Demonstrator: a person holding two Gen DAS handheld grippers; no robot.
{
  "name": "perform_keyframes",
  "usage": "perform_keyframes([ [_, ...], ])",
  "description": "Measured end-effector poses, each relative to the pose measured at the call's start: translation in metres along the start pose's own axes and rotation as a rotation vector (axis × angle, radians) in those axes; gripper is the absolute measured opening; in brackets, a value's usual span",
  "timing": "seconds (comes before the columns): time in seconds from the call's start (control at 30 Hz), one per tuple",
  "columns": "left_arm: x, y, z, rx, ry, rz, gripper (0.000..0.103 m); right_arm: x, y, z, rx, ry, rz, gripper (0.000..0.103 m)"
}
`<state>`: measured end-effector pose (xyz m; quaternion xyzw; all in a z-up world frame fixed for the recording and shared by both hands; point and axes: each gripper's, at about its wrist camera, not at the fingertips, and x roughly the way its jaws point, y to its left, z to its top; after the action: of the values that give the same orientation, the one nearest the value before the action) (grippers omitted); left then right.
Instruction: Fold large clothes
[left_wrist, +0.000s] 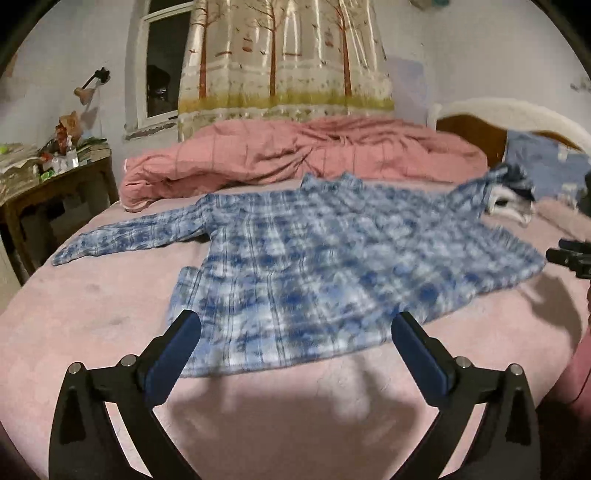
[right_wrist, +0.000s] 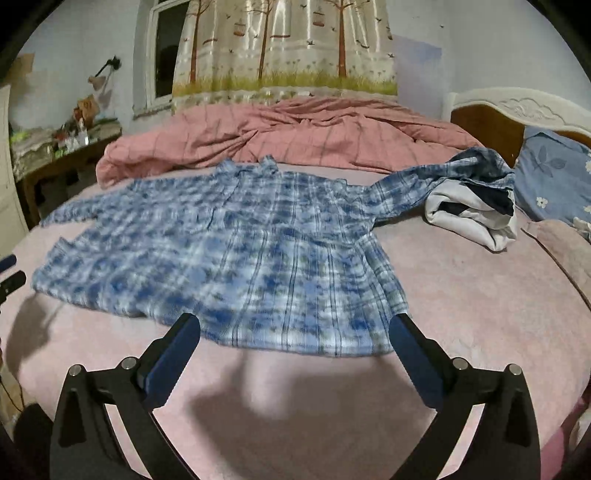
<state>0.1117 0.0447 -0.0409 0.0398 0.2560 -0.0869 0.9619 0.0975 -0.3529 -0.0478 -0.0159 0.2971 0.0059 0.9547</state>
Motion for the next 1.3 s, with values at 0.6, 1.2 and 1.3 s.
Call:
perform_keyframes([
  [0.6,0.075,-0.005,-0.014,0.1,0.348,0.062,0.1,0.079,0.029,-0.006,-0.251,0.255,-0.065,0.103],
  [1.2,0.09,0.044,0.077,-0.02,0.202,0.153,0.003,0.077,-0.036,0.071,-0.131,0.082,-0.146,0.009],
  [1.3,0.115,0.044,0.109,0.009,0.215,0.158,0.003,0.093,-0.032,0.105,-0.122,0.044,-0.163,0.007],
])
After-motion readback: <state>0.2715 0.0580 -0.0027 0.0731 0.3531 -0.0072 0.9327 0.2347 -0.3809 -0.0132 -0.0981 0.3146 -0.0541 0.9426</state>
